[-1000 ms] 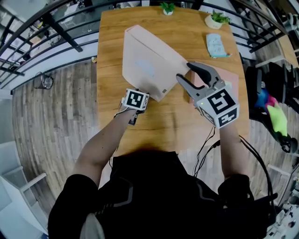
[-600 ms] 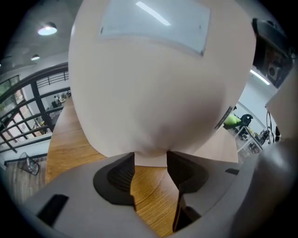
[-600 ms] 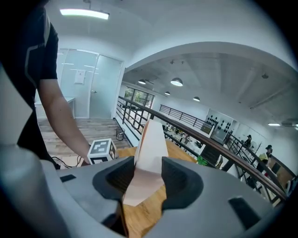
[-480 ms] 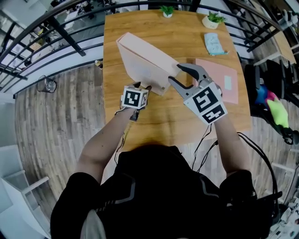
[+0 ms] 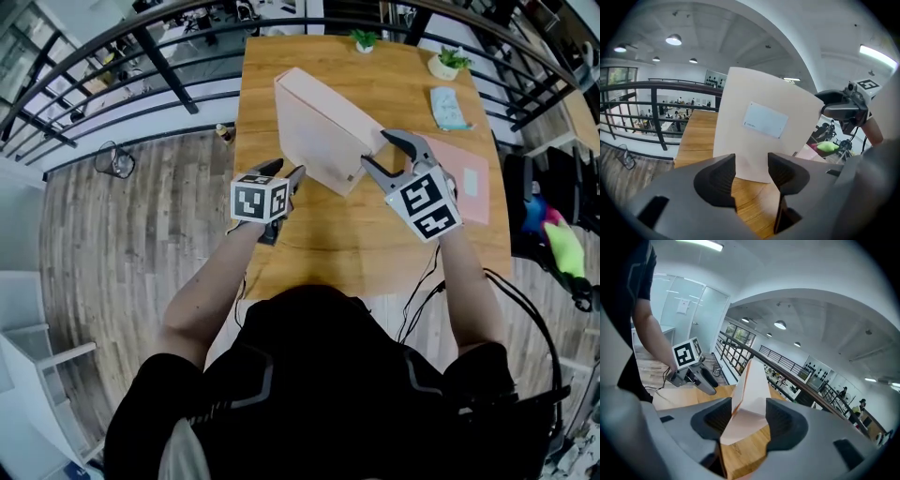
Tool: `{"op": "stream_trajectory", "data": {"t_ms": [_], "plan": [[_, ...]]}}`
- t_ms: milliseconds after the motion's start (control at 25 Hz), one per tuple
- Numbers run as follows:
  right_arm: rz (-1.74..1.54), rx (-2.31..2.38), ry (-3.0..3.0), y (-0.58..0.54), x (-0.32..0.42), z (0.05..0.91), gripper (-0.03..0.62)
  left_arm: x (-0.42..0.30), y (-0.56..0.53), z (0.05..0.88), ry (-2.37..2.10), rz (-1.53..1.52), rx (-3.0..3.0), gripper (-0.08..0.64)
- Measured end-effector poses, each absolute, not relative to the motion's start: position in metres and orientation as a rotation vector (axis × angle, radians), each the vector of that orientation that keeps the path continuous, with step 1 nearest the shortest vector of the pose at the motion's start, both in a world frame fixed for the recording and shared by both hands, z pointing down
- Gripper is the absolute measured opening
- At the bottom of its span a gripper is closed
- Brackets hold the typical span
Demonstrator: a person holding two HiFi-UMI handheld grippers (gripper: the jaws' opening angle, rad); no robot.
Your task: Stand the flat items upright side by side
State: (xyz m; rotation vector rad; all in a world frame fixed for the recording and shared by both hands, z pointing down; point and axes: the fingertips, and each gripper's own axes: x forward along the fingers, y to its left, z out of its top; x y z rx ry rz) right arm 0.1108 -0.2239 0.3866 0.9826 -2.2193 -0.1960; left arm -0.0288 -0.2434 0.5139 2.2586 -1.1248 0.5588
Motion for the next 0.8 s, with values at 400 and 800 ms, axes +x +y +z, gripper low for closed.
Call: {"op": "stream_trajectory", "data": {"t_ms": [400,800], "plan": [[-0.192,1.045,-2.255,-0.231,0.108,0.384,0.241,-0.079,-0.248,0.459,-1.353,0.406,2.279,0.233],[-0.129,1.071,-2.280,-0.233,0.109,0.382,0.245,-0.069,-0.237,0.442,-1.277,0.357,2.372,0.233]]}}
